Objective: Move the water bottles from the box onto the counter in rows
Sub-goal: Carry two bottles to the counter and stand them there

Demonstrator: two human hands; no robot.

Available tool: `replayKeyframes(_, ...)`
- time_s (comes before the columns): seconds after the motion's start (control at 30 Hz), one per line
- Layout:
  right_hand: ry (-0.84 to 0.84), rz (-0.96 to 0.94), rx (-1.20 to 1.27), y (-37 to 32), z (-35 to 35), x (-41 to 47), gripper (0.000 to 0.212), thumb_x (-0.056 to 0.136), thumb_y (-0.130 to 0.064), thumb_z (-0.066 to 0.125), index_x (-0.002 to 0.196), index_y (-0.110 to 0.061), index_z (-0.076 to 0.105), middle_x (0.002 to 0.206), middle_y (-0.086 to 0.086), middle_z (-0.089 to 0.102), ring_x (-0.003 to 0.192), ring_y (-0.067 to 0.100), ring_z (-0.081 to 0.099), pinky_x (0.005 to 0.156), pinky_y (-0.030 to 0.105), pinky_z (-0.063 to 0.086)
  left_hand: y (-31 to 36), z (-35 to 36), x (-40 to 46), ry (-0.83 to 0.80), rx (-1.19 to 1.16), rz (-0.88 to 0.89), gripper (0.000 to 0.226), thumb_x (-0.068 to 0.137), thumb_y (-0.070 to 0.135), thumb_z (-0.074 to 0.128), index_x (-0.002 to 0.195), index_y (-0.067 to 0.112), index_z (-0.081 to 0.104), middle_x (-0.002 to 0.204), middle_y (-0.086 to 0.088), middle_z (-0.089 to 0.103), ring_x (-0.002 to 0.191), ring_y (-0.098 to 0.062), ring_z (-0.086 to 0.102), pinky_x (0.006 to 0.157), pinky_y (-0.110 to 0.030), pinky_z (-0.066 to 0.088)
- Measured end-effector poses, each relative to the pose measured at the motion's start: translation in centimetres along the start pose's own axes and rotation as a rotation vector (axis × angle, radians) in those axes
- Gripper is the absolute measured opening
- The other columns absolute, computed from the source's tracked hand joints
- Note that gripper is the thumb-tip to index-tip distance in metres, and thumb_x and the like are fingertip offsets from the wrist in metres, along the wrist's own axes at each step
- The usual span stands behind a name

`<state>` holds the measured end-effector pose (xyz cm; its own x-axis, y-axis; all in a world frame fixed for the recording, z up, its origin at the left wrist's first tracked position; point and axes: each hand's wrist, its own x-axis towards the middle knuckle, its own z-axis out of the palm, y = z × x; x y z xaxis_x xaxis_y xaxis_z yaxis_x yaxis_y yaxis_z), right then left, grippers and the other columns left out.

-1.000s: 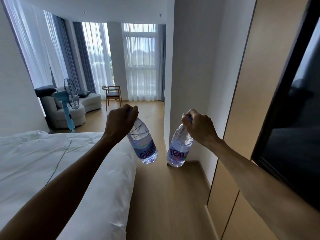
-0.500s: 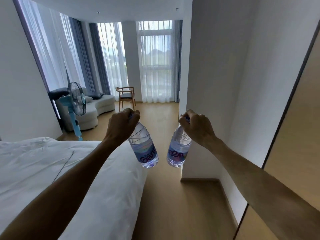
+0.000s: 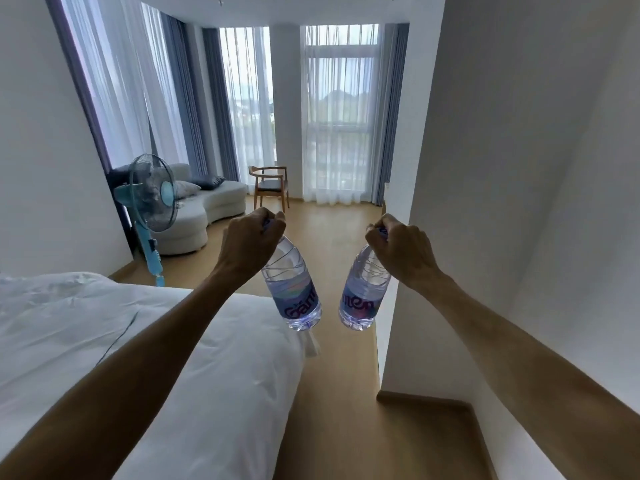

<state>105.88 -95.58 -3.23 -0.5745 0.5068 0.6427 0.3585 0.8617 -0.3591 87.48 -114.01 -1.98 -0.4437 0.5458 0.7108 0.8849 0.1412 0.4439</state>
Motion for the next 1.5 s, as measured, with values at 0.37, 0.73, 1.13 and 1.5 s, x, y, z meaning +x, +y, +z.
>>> replayKeyframes(0.37,0.008,0.043,-0.058,6.9,10.9,15.6,0.030,0.098,-0.032,0.046,0.103,-0.007,0.062,0.083,0.009,0.069,0.070,0.026,0.066,0.065,0.031,0.054,-12.7,10.6,15.8,-0.034,-0.031,0.032,0.026,0.098,0.025,0.052,0.074,0.015,0.055,0.053,0.011,0.049,0.043,-0.006,0.048,0.042,-0.010,0.034)
replayKeyframes(0.73,0.076,0.072,-0.033,16.8,20.7,29.6,0.027,0.097,-0.030,0.049,0.100,-0.006,0.062,0.079,0.008,0.067,0.064,0.022,0.058,0.061,0.023,0.042,-21.3,22.3,29.5,-0.028,-0.019,0.008,0.031,0.098,0.027,0.050,0.070,0.014,0.054,0.053,0.007,0.049,0.046,-0.011,0.049,0.045,-0.020,0.035)
replayKeyframes(1.13,-0.035,0.010,-0.031,28.7,31.3,47.2,0.024,0.096,-0.031,0.049,0.092,-0.009,0.059,0.069,0.002,0.057,0.058,0.023,0.056,0.057,0.030,0.046,-28.3,36.2,44.6,-0.055,0.049,-0.062,0.034,0.098,0.030,0.049,0.065,0.022,0.048,0.054,0.007,0.049,0.048,-0.012,0.048,0.047,-0.022,0.035)
replayKeyframes(1.5,-0.028,0.003,-0.011,36.6,41.7,60.4,0.019,0.093,-0.029,0.052,0.080,-0.015,0.053,0.060,-0.001,0.054,0.047,0.016,0.048,0.049,0.025,0.033,-37.3,47.0,55.5,-0.064,0.044,-0.129,0.035,0.098,0.032,0.049,0.065,0.020,0.051,0.054,0.007,0.051,0.050,-0.010,0.048,0.049,-0.023,0.035)
